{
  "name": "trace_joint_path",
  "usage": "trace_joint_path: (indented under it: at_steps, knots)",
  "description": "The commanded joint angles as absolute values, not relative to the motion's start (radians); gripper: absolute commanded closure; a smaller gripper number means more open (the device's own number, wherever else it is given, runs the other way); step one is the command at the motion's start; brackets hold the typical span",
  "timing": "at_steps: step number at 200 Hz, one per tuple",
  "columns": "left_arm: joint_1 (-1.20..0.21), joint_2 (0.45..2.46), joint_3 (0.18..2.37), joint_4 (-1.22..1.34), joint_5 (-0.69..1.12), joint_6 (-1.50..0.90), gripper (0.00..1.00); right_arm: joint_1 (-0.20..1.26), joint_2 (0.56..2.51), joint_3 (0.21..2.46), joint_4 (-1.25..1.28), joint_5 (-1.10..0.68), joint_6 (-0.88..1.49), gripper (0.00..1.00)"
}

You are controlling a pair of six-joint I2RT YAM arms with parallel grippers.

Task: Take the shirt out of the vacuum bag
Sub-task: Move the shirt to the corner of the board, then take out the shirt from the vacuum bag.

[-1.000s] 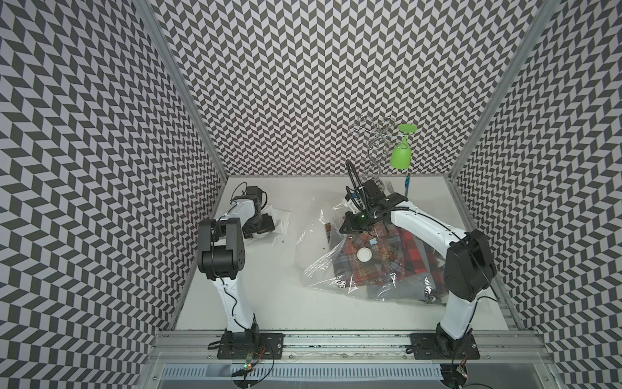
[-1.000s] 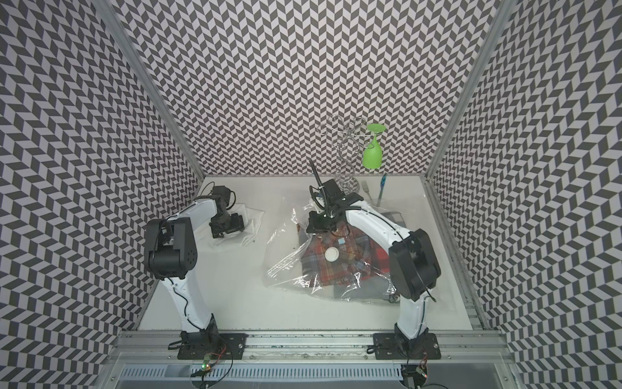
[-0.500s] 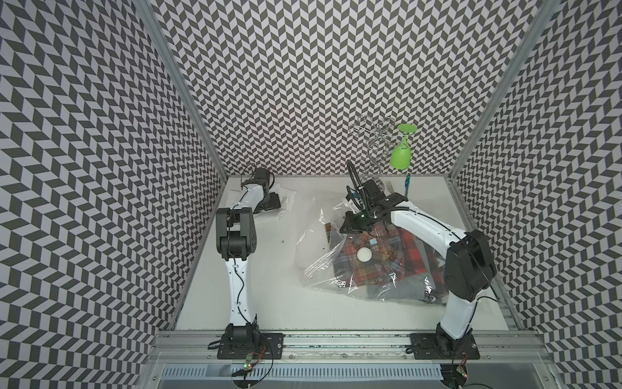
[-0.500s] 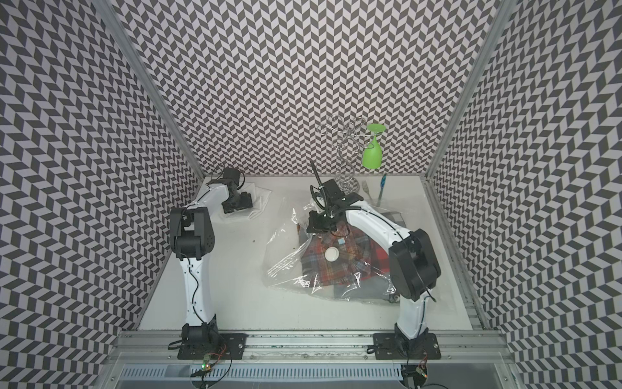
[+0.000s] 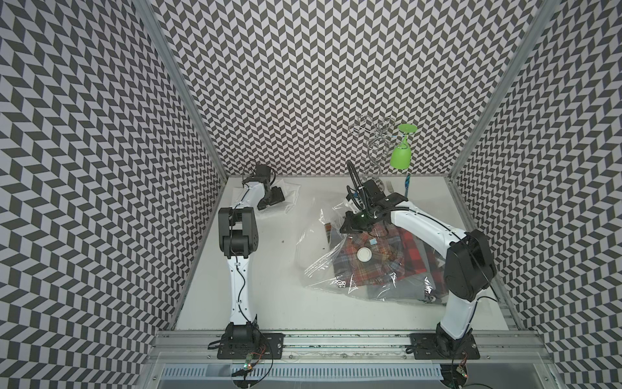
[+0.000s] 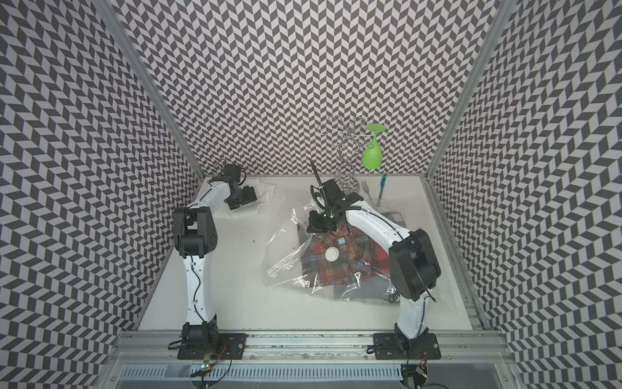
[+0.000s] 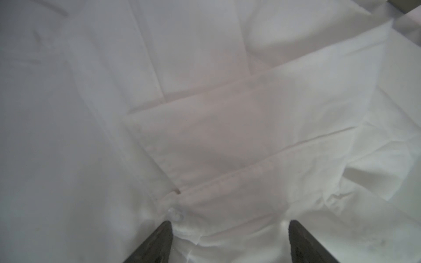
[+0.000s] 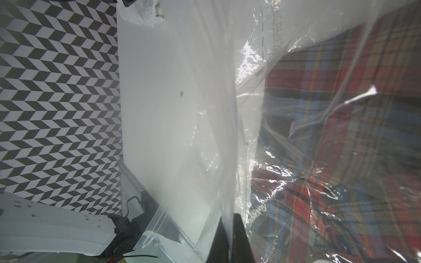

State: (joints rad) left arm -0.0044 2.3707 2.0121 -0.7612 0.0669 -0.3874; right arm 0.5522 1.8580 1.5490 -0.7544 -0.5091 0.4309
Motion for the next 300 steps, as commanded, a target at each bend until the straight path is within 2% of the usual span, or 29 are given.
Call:
trace_joint_path:
  at_steps: [1,59,76,106,124,144,195,300]
  knots:
    - [-0.023,2.268,1.953,-0.829,0.160,-0.437,0.17,0.552,1.805,1.573,-0.715,-0.507,0.425,1.00]
    - [-0.060,1.823,1.696,-0.819,0.213,-0.440,0.15,0.560,1.777,1.565,-0.702,-0.538,0.409,1.00]
    - [-0.088,1.722,1.579,-0.772,0.286,-0.457,0.15,0.562,1.771,1.569,-0.699,-0.546,0.406,1.00]
    - [-0.163,1.641,1.357,-0.620,0.514,-0.502,0.17,0.562,1.764,1.591,-0.702,-0.560,0.399,1.00]
    - [-0.212,1.640,1.251,-0.514,0.611,-0.562,0.20,0.561,1.757,1.591,-0.692,-0.565,0.400,1.00]
    - [-0.267,1.670,1.199,-0.437,0.629,-0.600,0.20,0.562,1.748,1.592,-0.684,-0.573,0.404,1.00]
    - [-0.298,1.779,1.121,-0.292,0.670,-0.679,0.22,0.562,1.721,1.577,-0.685,-0.569,0.405,1.00]
    - [-0.364,1.989,1.219,-0.290,0.574,-0.691,0.22,0.562,1.685,1.528,-0.665,-0.560,0.418,1.00]
